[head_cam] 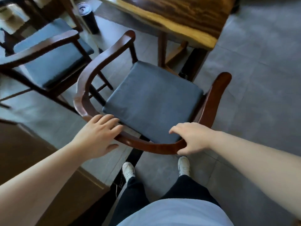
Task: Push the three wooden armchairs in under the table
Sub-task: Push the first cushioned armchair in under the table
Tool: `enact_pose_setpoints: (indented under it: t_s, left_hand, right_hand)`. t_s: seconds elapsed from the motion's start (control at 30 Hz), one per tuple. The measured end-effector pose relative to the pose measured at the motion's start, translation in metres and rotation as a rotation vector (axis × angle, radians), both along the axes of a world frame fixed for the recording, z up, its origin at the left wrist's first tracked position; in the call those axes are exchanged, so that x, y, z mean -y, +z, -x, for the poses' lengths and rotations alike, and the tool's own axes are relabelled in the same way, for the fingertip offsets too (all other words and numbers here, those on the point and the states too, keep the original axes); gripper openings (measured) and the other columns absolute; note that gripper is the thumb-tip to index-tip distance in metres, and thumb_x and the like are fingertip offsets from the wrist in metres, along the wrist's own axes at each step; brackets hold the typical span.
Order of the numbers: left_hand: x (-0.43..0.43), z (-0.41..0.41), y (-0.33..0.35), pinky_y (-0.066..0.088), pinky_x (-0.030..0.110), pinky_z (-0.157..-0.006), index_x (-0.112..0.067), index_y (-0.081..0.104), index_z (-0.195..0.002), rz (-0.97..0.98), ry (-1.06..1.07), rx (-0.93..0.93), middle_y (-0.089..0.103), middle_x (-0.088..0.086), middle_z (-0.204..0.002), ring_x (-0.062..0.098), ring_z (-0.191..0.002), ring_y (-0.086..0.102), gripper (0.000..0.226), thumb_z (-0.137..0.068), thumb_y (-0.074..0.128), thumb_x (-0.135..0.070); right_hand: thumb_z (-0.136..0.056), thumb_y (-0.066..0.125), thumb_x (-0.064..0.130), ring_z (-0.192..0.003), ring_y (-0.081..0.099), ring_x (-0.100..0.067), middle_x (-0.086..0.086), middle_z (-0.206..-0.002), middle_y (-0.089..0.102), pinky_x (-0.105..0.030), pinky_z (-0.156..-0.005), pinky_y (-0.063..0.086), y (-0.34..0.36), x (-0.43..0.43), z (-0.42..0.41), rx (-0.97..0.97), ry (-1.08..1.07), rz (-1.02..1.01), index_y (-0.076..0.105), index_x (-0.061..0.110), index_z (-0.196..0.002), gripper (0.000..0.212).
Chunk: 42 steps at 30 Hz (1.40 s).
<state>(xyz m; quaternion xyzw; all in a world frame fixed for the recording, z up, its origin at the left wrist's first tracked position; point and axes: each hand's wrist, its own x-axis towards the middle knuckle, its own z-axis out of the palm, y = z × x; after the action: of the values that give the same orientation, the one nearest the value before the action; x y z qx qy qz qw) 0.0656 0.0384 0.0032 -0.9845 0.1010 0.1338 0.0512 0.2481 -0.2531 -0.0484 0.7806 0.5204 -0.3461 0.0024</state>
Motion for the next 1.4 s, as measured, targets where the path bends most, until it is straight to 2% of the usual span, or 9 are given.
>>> enact_pose_setpoints:
  t_s: [0.27,0.4,0.47,0.57,0.67,0.8,1.03,1.17,1.4]
  left_hand:
    - [-0.068,-0.009,-0.01,0.049,0.046,-0.089,-0.015,0.061,-0.112,0.073,-0.167,0.028,0.065,0.006,-0.116,0.032,-0.112,0.055,0.06,-0.065,0.08,-0.046]
    - [-0.074,-0.03,-0.012,0.051,0.043,-0.086,-0.018,0.062,-0.105,0.147,-0.214,0.001,0.067,0.001,-0.107,0.029,-0.105,0.058,0.044,-0.073,0.057,-0.047]
    - [-0.076,-0.031,-0.018,0.054,0.041,-0.074,-0.021,0.063,-0.099,0.174,-0.193,-0.054,0.07,-0.003,-0.095,0.028,-0.092,0.063,0.039,-0.073,0.05,-0.048]
    - [-0.079,-0.029,-0.025,0.052,0.036,-0.057,-0.02,0.061,-0.077,0.215,-0.173,-0.043,0.066,-0.004,-0.068,0.029,-0.064,0.064,0.023,-0.07,0.054,-0.041]
    - [-0.074,-0.029,-0.025,0.053,0.036,-0.055,-0.019,0.059,-0.069,0.234,-0.168,-0.005,0.064,-0.004,-0.061,0.03,-0.058,0.062,0.018,-0.065,0.059,-0.037]
    - [-0.064,-0.032,-0.029,0.051,0.034,-0.051,-0.019,0.057,-0.066,0.188,-0.159,0.007,0.061,-0.005,-0.057,0.029,-0.052,0.06,0.022,-0.06,0.074,-0.031]
    - [-0.085,-0.042,-0.031,0.051,0.033,-0.052,-0.023,0.059,-0.068,0.157,-0.089,0.046,0.061,-0.007,-0.059,0.025,-0.055,0.062,0.023,-0.06,0.078,-0.032]
    - [-0.112,-0.052,-0.029,0.051,0.034,-0.056,-0.025,0.06,-0.069,0.137,-0.026,0.08,0.062,-0.009,-0.061,0.023,-0.059,0.063,0.019,-0.062,0.078,-0.029]
    - [-0.148,-0.075,-0.032,0.049,0.038,-0.067,-0.028,0.06,-0.077,0.081,0.012,0.079,0.066,-0.011,-0.072,0.024,-0.072,0.063,0.018,-0.064,0.073,-0.025]
  right_hand:
    - [-0.073,0.076,0.035,-0.127,0.046,-0.021,0.0,-0.134,0.054,-0.044,-0.112,0.029,-0.015,-0.047,0.128,0.041,-0.555,-0.314,0.047,0.021,-0.134,0.068]
    - [-0.066,0.084,0.024,-0.113,0.057,-0.025,0.0,-0.115,0.064,-0.054,-0.112,0.024,-0.034,-0.046,0.143,0.221,-0.779,-0.383,0.055,0.019,-0.12,0.061]
    - [-0.062,0.088,0.018,-0.107,0.06,-0.028,-0.002,-0.109,0.066,-0.06,-0.11,0.022,-0.043,-0.043,0.14,0.246,-0.837,-0.415,0.054,0.018,-0.118,0.066]
    - [-0.065,0.085,0.014,-0.101,0.06,-0.028,0.002,-0.099,0.064,-0.06,-0.108,0.016,-0.049,-0.039,0.131,0.193,-0.824,-0.435,0.054,0.023,-0.106,0.052]
    - [-0.071,0.08,0.016,-0.097,0.058,-0.028,0.003,-0.094,0.062,-0.061,-0.108,0.014,-0.049,-0.034,0.126,0.179,-0.794,-0.396,0.056,0.021,-0.098,0.037]
    - [-0.071,0.083,0.018,-0.095,0.057,-0.029,0.001,-0.093,0.06,-0.065,-0.108,0.014,-0.047,-0.03,0.113,0.177,-0.77,-0.327,0.056,0.021,-0.098,0.038]
    - [-0.07,0.081,0.02,-0.093,0.055,-0.028,0.001,-0.092,0.058,-0.065,-0.108,0.015,-0.046,-0.056,0.082,0.187,-0.713,-0.335,0.048,0.028,-0.096,0.042]
    - [-0.075,0.079,0.021,-0.098,0.052,-0.028,-0.002,-0.095,0.058,-0.061,-0.111,0.009,-0.041,-0.088,0.065,0.165,-0.708,-0.338,0.057,0.019,-0.098,0.032]
    - [-0.076,0.08,0.023,-0.099,0.052,-0.027,0.002,-0.094,0.055,-0.061,-0.112,0.009,-0.046,-0.125,0.055,0.192,-0.741,-0.359,0.056,0.021,-0.1,0.034]
